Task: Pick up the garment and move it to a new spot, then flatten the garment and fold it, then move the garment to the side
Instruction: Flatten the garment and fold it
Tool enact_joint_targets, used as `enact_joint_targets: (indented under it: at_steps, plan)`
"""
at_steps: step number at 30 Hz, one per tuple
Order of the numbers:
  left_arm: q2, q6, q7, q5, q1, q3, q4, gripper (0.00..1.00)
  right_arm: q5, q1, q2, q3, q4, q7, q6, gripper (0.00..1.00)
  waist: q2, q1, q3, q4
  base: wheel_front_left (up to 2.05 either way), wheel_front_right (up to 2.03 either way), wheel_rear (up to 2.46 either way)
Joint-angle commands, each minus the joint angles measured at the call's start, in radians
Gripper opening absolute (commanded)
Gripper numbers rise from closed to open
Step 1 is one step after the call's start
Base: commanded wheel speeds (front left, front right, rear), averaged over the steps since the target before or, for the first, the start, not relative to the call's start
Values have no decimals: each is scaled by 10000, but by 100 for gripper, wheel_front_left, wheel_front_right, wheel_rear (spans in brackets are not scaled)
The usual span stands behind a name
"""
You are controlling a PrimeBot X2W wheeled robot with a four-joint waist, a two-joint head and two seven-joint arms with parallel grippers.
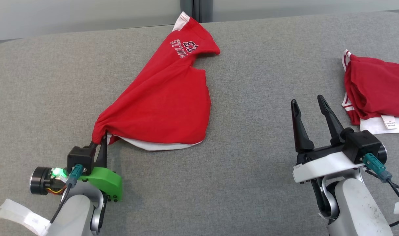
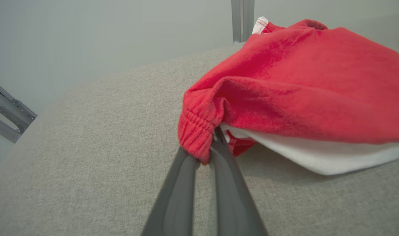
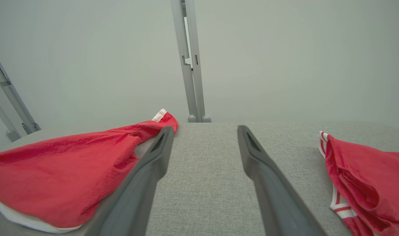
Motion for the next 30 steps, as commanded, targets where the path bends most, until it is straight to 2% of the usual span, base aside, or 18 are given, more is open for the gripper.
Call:
enact_joint_targets:
  at_steps: [1,2,7,12,20,22,25,30]
  plan:
    - [-39,89,-20,-28,-95,45,198,80,45,-88,-19,14,35,-25,-7,100,0,0,-12,7,0,0,0]
    - [-81,139,-26,-73,-131,71,399,100,49,-85,-20,8,53,-25,-7,100,0,0,-29,21,0,0,0]
    - [-286,304,-99,-277,-200,282,828,100,47,68,-17,-76,146,-25,-7,100,0,0,-204,203,0,0,0]
    - [-438,476,-166,-618,157,764,474,100,53,172,-19,-76,188,-25,-7,100,0,0,-419,463,0,0,0]
    - [-724,530,-167,-592,1034,1950,-1986,100,80,337,-17,-127,214,-25,-7,100,0,0,-767,965,0,0,0]
    - [-1017,291,-168,-607,1250,2235,-2811,100,78,398,-19,-99,230,-24,-7,100,0,0,-817,1098,0,0,0]
    - [-1481,-324,-167,-737,1677,2630,-3772,100,67,421,-17,-28,277,-25,-7,100,0,0,-871,1276,0,0,0]
    - [-1927,-954,-168,-428,2200,2733,-4174,100,115,361,-23,44,360,-25,-7,100,0,0,-878,1477,0,0,0]
